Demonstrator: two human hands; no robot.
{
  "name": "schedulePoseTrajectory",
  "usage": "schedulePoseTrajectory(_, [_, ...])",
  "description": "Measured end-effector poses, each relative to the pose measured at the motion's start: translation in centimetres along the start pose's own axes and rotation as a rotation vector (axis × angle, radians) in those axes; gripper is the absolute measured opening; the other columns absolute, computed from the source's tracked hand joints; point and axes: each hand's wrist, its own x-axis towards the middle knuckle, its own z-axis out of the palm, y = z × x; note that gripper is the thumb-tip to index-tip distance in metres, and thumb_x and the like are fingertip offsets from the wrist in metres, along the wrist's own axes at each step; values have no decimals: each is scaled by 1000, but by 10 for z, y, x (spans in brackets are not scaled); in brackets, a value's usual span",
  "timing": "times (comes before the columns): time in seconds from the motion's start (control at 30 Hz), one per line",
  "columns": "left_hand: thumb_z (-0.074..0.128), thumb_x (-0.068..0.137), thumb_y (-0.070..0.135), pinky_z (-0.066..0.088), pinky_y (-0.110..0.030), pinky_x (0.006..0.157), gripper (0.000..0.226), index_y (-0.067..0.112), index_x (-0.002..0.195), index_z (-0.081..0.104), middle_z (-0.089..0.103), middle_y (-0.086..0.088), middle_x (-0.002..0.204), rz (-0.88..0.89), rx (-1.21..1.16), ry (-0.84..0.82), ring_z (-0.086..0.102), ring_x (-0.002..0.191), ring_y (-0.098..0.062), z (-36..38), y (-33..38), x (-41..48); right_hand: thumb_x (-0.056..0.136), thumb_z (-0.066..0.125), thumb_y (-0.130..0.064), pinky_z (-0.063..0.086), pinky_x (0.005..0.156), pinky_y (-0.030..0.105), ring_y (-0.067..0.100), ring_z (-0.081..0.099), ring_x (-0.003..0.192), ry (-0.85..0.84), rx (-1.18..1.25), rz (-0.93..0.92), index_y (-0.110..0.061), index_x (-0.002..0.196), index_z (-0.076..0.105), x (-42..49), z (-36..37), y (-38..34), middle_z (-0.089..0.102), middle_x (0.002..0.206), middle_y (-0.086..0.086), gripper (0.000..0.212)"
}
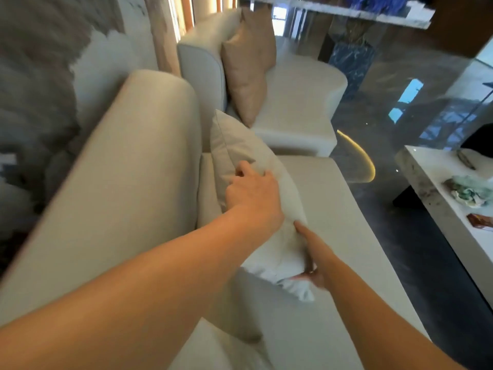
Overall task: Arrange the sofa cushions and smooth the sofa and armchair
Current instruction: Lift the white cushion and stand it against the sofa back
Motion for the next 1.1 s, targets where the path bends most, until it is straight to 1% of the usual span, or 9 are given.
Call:
schedulePoseTrajectory(0.1, [54, 90, 29, 40, -45, 76, 61, 18, 146, 31, 13, -31, 149, -49, 164, -82, 31, 126, -47, -28, -32, -11, 84, 65, -65, 59, 56, 54, 33, 58, 88, -162, 41, 135, -22, 126, 59, -27, 69, 16, 50, 128, 4, 60])
schedulePoseTrajectory(0.23, [50, 91, 43, 35, -52, 101, 65, 37, 148, 21, 2, -23, 158, 149, 86, -87, 17, 136, -44, -24, -101, -41, 92, 29, -75, 53, 94, 55, 40, 55, 125, -100, -63, 89, -19, 153, 35, -41, 124, 45, 46, 151, 13, 83])
schedulePoseTrajectory(0.43, [54, 88, 35, 46, -41, 94, 43, 33, 131, 54, 57, -9, 129, 206, -405, 115, 52, 116, -34, -24, -145, -83, 97, 50, -52, 56, 59, 35, 35, 62, 104, -86, -282, -32, -19, 135, 50, -106, 89, 51, 54, 137, 7, 51])
schedulePoseTrajectory(0.57, [51, 90, 29, 49, -42, 86, 34, 23, 121, 60, 64, -17, 119, 121, -332, 98, 58, 107, -38, -47, -142, -142, 96, 57, -29, 56, 58, 31, 25, 68, 69, -34, -665, -191, -7, 114, 67, -184, 54, 58, 71, 95, 7, 29])
schedulePoseTrajectory(0.63, [48, 91, 30, 51, -42, 85, 32, 22, 118, 63, 65, -16, 117, 76, -248, 22, 60, 105, -38, -58, -142, -182, 94, 54, -23, 53, 49, 25, 22, 67, 59, -16, -934, -299, -8, 99, 70, -230, 41, 64, 74, 88, 7, 22])
schedulePoseTrajectory(0.73, [49, 87, 32, 51, -40, 78, 27, 17, 99, 66, 67, -15, 109, -23, -32, -91, 62, 98, -38, -72, -140, -259, 88, 51, -19, 57, 59, 30, 33, 73, 80, -53, -1164, -524, -6, 91, 74, -298, 23, 90, 74, 87, 11, 26])
schedulePoseTrajectory(0.83, [55, 86, 30, 48, -42, 81, 33, 13, 113, 62, 63, -13, 118, -130, 144, -144, 60, 107, -37, -83, -131, -350, 87, 53, -25, 56, 86, 39, 35, 66, 100, -92, -1254, -662, -16, 94, 72, -368, -7, 123, 71, 99, 12, 22])
schedulePoseTrajectory(0.97, [55, 87, 25, 48, -46, 90, 39, 9, 123, 58, 58, -15, 128, -206, 157, -313, 56, 116, -37, -71, -121, -466, 91, 55, -34, 51, 97, 38, 31, 62, 115, -141, -1451, -605, -25, 116, 70, -453, -68, 194, 67, 126, 13, 30])
schedulePoseTrajectory(1.1, [49, 90, 28, 42, -52, 101, 47, 9, 133, 48, 44, -16, 140, -280, 133, -430, 40, 128, -40, -34, -113, -565, 98, 50, -30, 47, 98, 36, 31, 59, 123, -302, -1643, -416, -15, 124, 66, -498, -126, 286, 63, 134, 15, 35])
